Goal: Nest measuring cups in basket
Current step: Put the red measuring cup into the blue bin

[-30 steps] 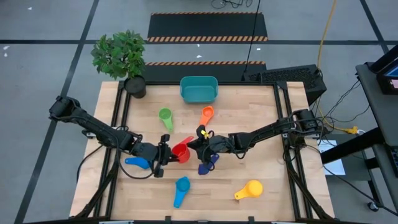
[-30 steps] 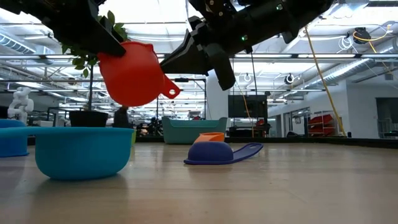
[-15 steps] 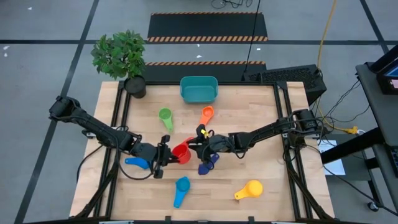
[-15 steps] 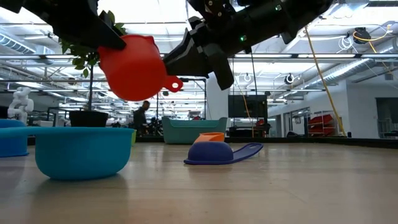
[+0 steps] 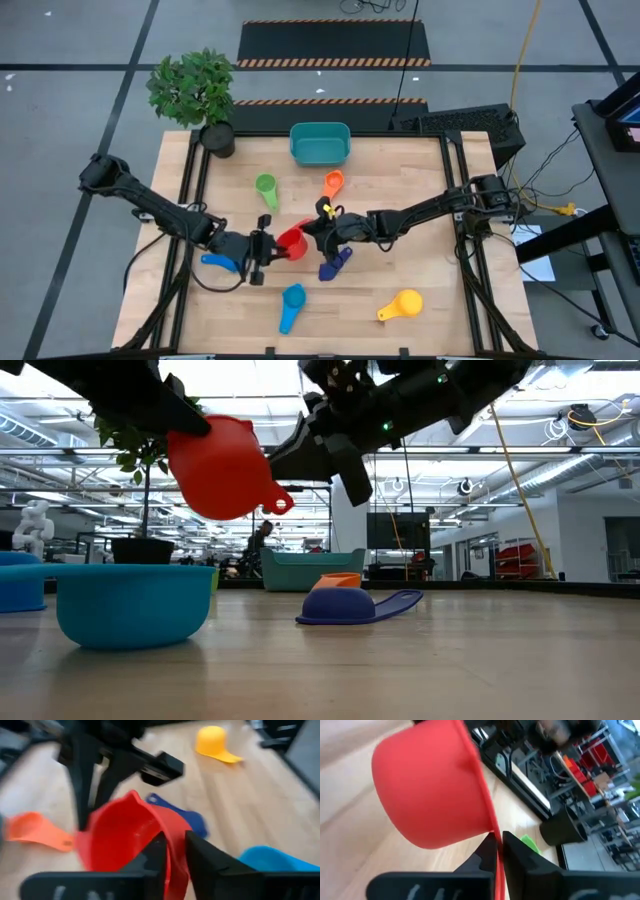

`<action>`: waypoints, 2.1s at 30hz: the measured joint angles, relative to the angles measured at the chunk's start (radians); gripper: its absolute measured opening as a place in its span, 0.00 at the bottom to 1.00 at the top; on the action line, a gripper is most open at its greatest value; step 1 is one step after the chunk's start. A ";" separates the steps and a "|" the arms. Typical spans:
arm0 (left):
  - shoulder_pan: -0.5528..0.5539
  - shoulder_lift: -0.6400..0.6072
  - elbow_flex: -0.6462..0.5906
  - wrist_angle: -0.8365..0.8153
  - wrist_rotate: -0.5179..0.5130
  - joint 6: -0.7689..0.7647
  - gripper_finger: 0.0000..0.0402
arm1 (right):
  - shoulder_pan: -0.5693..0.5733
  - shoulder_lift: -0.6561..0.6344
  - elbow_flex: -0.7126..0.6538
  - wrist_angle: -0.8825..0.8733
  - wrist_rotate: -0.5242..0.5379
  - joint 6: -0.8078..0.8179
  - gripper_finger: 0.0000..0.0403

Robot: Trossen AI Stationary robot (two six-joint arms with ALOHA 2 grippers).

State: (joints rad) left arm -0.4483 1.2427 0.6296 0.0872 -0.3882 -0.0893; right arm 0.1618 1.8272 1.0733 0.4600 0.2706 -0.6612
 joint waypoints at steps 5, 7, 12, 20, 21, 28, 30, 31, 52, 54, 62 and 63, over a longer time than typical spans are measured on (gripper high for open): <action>-0.053 -0.001 0.000 0.015 -0.188 0.020 0.42 | 0.003 -0.044 0.000 -0.111 0.040 0.062 0.00; -0.069 -0.025 0.000 0.012 -0.226 0.057 0.51 | 0.005 -0.068 0.000 -0.172 0.038 0.108 0.00; -0.089 -0.119 0.000 0.013 -0.301 0.088 0.68 | 0.006 -0.170 -0.056 -0.211 0.066 0.212 0.00; -0.087 -0.238 0.000 -0.005 -0.406 0.089 0.69 | 0.010 -0.448 -0.363 0.059 0.097 0.334 0.00; -0.084 -0.237 0.000 -0.005 -0.442 0.088 0.68 | 0.009 -0.480 -0.400 0.109 0.109 0.346 0.00; -0.031 -0.152 0.000 0.132 -0.460 0.126 0.63 | 0.008 -0.627 -0.598 0.467 0.104 0.369 0.00; -0.019 -0.105 0.000 0.250 -0.451 0.176 0.64 | 0.002 -0.636 -0.641 0.585 0.038 0.373 0.00; -0.015 -0.075 0.000 0.316 -0.450 0.209 0.64 | -0.003 -0.635 -0.656 0.640 -0.003 0.380 0.00; 0.093 0.532 0.200 1.354 -0.183 0.624 0.63 | -0.023 -0.436 -0.588 1.110 -0.269 0.451 0.00; 0.100 0.571 0.264 1.353 -0.164 0.630 0.62 | -0.011 -0.401 -0.556 1.106 -0.283 0.444 0.00; 0.104 0.623 0.351 1.382 -0.158 0.664 0.52 | 0.012 -0.420 -0.488 1.109 -0.278 0.361 0.00; 0.106 0.623 0.352 1.386 -0.158 0.658 0.51 | 0.012 -0.428 -0.488 1.110 -0.278 0.361 0.00</action>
State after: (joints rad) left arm -0.3418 1.8654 0.9811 1.4728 -0.5457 0.5686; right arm 0.1738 1.3990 0.5854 1.5702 -0.0071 -0.3004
